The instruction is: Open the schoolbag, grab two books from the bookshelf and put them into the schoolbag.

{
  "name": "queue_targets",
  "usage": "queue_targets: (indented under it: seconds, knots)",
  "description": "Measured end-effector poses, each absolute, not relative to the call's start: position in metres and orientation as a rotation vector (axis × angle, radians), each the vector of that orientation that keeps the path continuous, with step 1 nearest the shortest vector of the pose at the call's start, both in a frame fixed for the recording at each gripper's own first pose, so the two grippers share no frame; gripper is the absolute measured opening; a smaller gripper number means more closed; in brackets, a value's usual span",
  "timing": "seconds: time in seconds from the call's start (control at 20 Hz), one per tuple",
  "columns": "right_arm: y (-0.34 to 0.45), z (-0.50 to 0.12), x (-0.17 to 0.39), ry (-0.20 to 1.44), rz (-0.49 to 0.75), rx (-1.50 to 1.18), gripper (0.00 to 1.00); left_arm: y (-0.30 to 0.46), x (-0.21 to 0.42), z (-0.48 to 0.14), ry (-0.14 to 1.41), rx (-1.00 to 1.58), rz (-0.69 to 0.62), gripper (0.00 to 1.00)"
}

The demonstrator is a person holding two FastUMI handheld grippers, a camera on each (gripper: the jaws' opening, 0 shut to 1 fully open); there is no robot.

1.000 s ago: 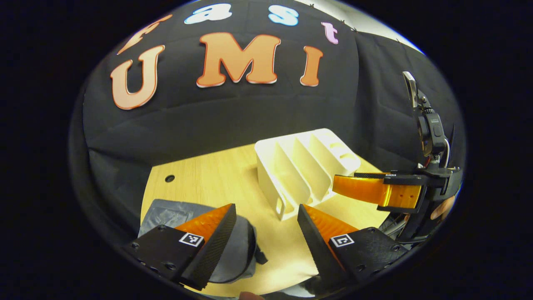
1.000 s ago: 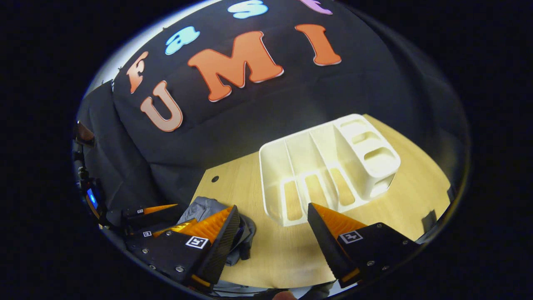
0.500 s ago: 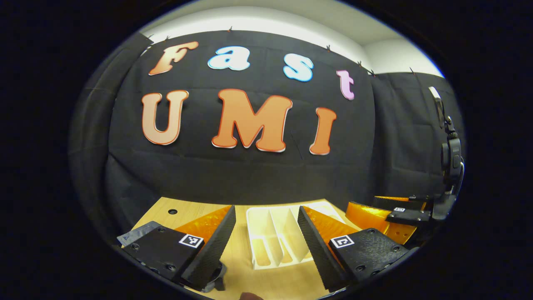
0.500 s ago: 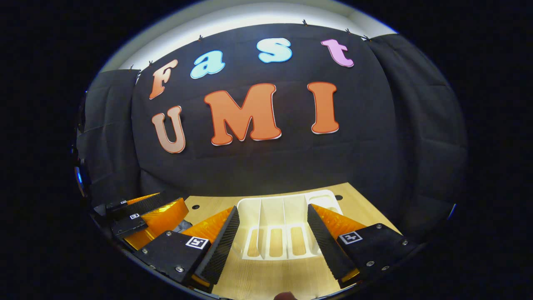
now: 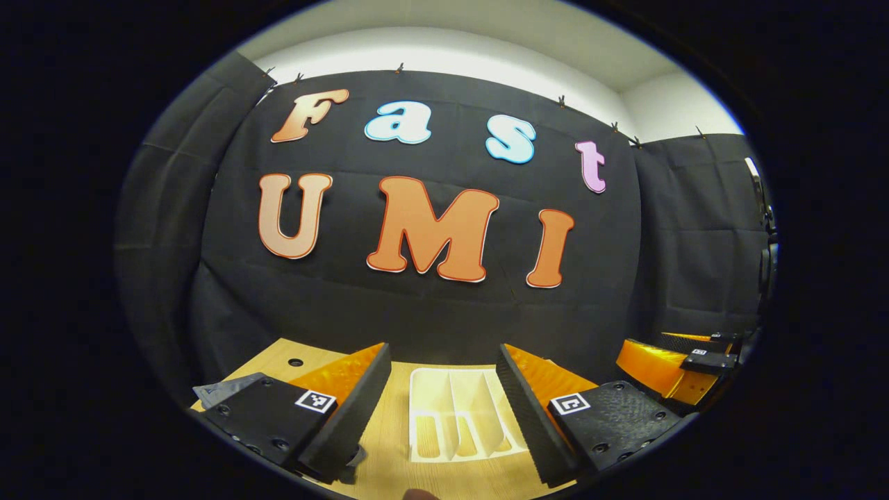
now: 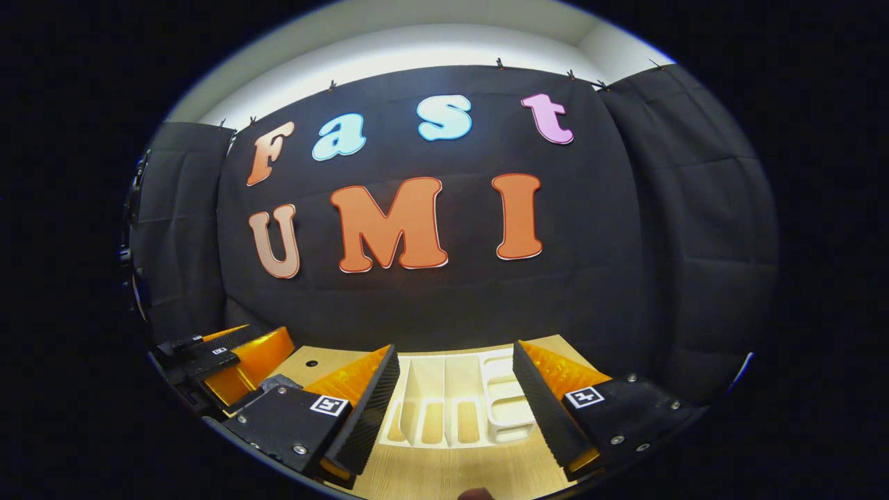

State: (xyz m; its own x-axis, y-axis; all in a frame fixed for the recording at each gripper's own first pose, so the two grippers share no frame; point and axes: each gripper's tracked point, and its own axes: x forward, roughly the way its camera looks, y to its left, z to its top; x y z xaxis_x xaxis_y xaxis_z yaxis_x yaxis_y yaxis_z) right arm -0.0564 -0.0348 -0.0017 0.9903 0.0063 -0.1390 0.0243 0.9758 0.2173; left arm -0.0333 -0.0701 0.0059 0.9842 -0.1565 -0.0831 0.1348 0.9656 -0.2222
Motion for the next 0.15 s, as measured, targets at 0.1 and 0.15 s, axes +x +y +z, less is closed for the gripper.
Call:
queue_targets:
  seconds: [0.1, 0.15]
  knots:
    - [-0.0330, 0.0070, -0.0581, 0.113, -0.004, 0.213, 0.97, -0.0702, -0.0370, 0.0093, 0.082, -0.213, -0.148, 0.95]
    - [-0.0320, 0.0093, -0.0582, 0.100, -0.002, 0.206, 0.97, -0.0697, -0.0386, 0.0108, 0.076, -0.213, -0.152, 0.96]
